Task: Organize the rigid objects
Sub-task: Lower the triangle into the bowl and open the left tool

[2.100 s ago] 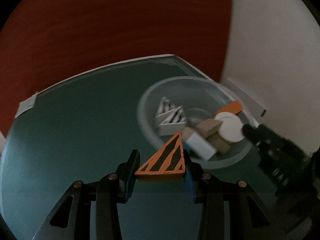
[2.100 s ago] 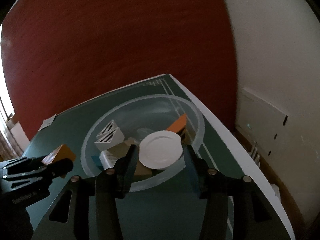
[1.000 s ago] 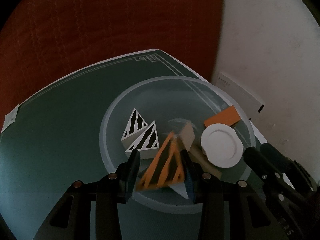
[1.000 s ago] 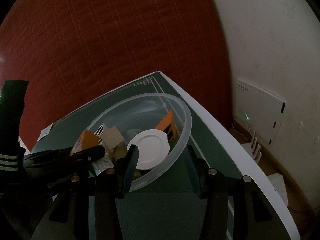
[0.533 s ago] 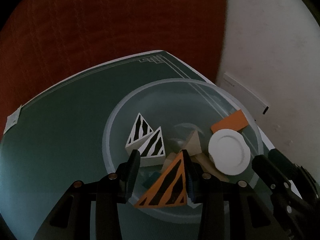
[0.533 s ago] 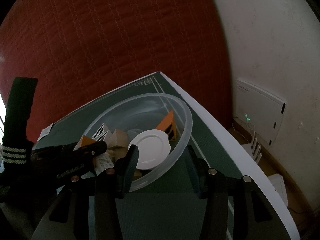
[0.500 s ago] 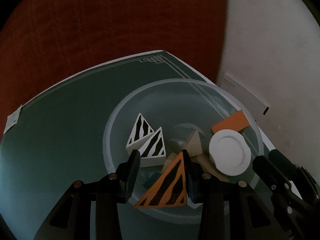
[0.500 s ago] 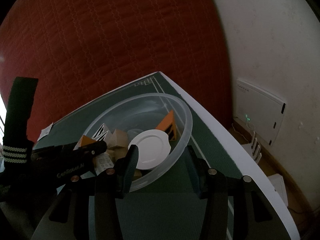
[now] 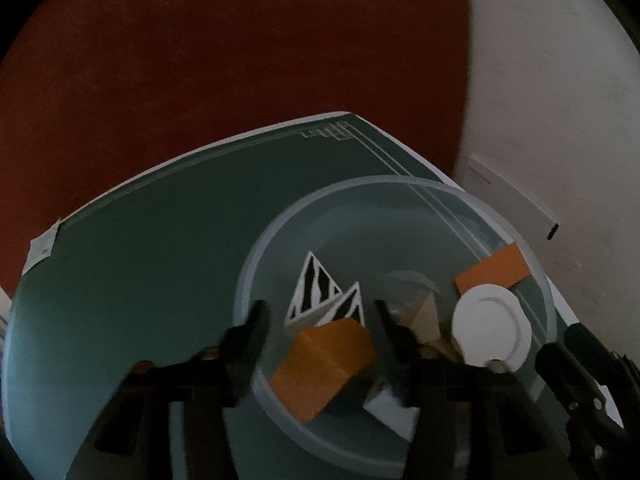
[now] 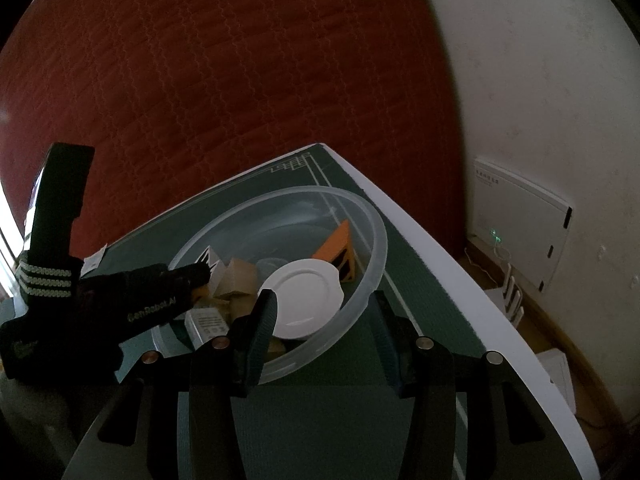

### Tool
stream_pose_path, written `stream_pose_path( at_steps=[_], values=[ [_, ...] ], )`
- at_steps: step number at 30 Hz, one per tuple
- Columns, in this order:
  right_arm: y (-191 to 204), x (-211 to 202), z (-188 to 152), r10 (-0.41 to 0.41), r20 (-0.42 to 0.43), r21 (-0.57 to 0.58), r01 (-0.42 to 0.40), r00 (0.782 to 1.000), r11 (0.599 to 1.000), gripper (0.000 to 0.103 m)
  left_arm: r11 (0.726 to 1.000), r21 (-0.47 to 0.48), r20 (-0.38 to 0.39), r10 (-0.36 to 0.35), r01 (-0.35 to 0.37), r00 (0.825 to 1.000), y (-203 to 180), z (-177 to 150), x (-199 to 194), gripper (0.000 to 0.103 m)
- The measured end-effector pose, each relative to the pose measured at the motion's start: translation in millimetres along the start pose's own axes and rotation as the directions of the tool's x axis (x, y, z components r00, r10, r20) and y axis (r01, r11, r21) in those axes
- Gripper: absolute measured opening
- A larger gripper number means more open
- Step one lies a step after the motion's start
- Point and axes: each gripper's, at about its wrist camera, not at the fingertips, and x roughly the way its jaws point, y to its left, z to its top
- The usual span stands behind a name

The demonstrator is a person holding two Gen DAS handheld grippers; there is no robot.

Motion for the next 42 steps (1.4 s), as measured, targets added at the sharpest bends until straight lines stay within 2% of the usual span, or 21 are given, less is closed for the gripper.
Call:
stream_pose_path(
  at_steps=[2,7,15,20,26,31,34,37,42],
  values=[
    [0,0,0,0.000,0.000,0.001,0.000,1.000,1.000,0.049,1.000,-0.008,0.012,0.005,-0.004,1.000,5,0,-3,0.076],
    [0,-1,0,-0.001,0.002,0.000,0.001,1.000,1.000,0.049,1.000,-0.014,0.024,0.014,-0.013,1.000,13,-4,-12,0.076],
    [0,-1,0,-0.001,0.001,-0.001,0.001,1.000,1.000,0.049,0.999,-0.018,0.042,0.037,-0.037,0.998,20,-20,-30,0.091],
    [1,-1,0,-0.005,0.007,0.001,0.005,1.000,1.000,0.059,0.998,0.012,0.083,0.057,-0.058,0.995,18,-29,-48,0.095],
    [3,-2,2,-0.016,0.018,-0.003,0.016,1.000,1.000,0.060,0.997,0.023,0.111,0.065,-0.068,0.992,17,-39,-63,0.096],
    [6,-6,0,-0.018,0.032,-0.019,0.018,0.999,1.000,0.060,0.994,-0.007,0.093,0.108,-0.108,0.990,28,-46,-61,0.096],
    [6,-6,0,-0.017,0.035,-0.024,0.018,0.999,1.000,0.060,0.989,-0.046,0.073,0.141,-0.138,0.987,38,-44,-52,0.096],
    [5,-5,0,-0.016,0.033,-0.020,0.017,0.999,1.000,0.060,0.986,-0.046,0.063,0.165,-0.162,0.984,40,-41,-41,0.096],
    [4,-5,0,-0.015,0.034,-0.021,0.015,0.999,1.000,0.060,0.989,-0.014,0.044,0.148,-0.147,0.988,27,-38,-26,0.096]
  ],
)
